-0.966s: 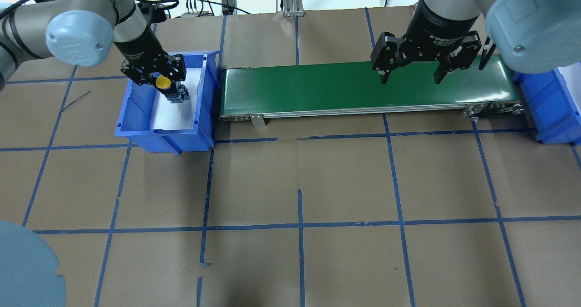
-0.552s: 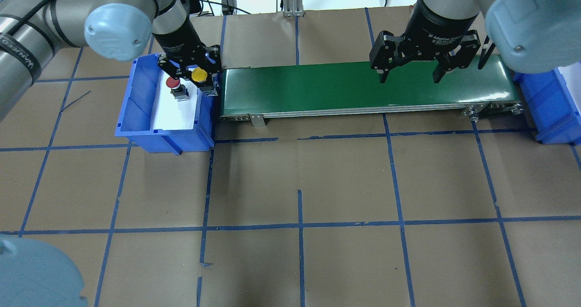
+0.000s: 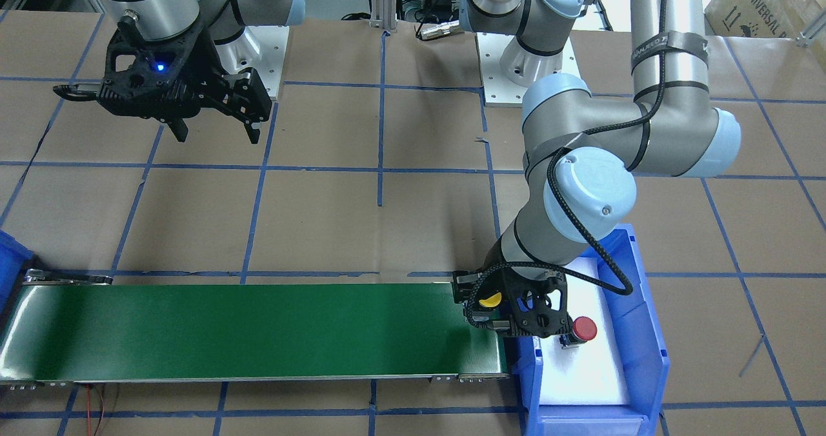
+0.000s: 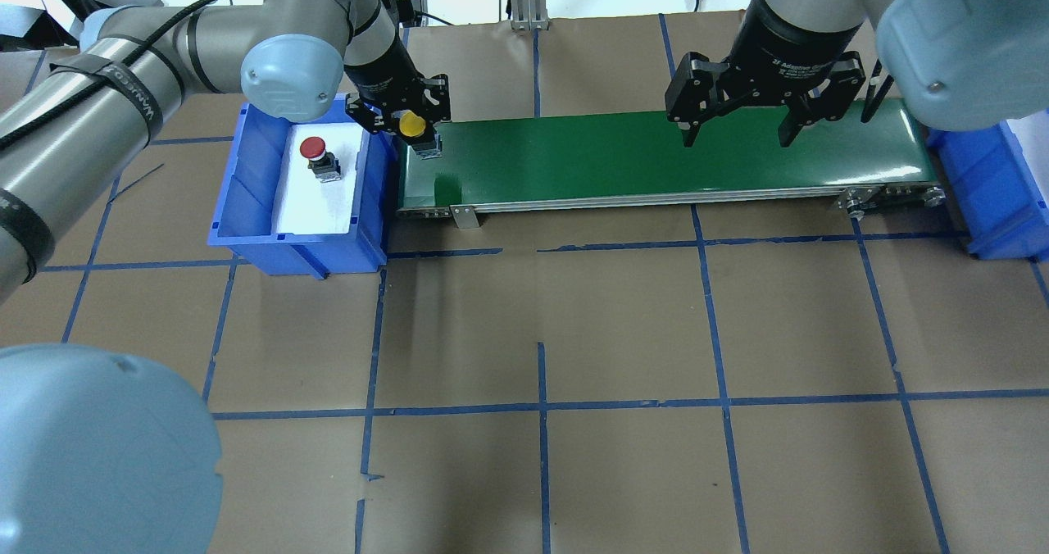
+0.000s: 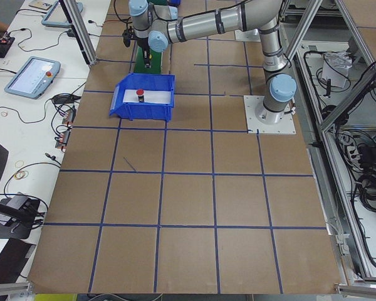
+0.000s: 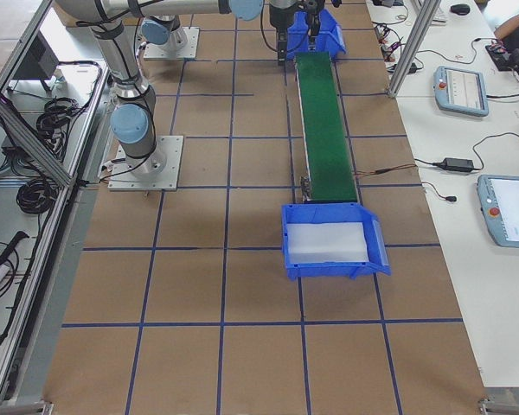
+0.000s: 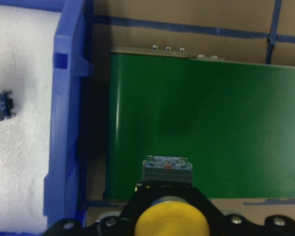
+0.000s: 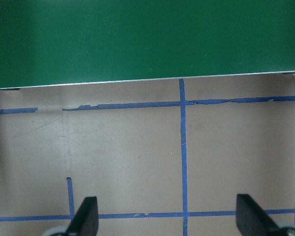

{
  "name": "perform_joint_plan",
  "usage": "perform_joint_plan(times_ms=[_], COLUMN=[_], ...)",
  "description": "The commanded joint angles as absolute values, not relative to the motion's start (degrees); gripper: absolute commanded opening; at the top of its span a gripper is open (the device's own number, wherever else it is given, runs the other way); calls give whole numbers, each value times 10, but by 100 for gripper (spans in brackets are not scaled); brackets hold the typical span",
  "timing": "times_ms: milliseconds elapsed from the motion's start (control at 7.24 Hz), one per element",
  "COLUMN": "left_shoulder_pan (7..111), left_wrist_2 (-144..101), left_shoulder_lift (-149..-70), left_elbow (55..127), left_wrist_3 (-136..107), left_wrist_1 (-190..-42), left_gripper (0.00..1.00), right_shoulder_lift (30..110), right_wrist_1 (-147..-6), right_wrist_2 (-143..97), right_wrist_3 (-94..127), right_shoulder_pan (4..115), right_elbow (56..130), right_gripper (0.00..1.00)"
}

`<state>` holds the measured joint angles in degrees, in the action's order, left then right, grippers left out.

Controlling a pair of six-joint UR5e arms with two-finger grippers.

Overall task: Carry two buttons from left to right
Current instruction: 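Carry the yellow button to the conveyor and set it down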

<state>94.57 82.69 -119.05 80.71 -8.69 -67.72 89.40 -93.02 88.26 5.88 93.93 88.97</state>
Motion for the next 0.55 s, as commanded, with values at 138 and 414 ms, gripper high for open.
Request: perform_joint_plan(times_ms=[138, 414], left_shoulder_pan=[947, 947], left_wrist_2=[825, 826], left_shoulder_lift=[-1208, -1208], left_elbow=[804, 813], left_wrist_3=[-87, -86], left_wrist_1=[-651, -650], left_gripper=[29, 31], right_shoulder_lift=[894, 894], right_wrist_1=[-932, -932], right_wrist_2=[886, 888], right_wrist_3=[58, 57], right_shoulder_pan=[940, 938], right_elbow=[891, 889], right_gripper=[100, 100])
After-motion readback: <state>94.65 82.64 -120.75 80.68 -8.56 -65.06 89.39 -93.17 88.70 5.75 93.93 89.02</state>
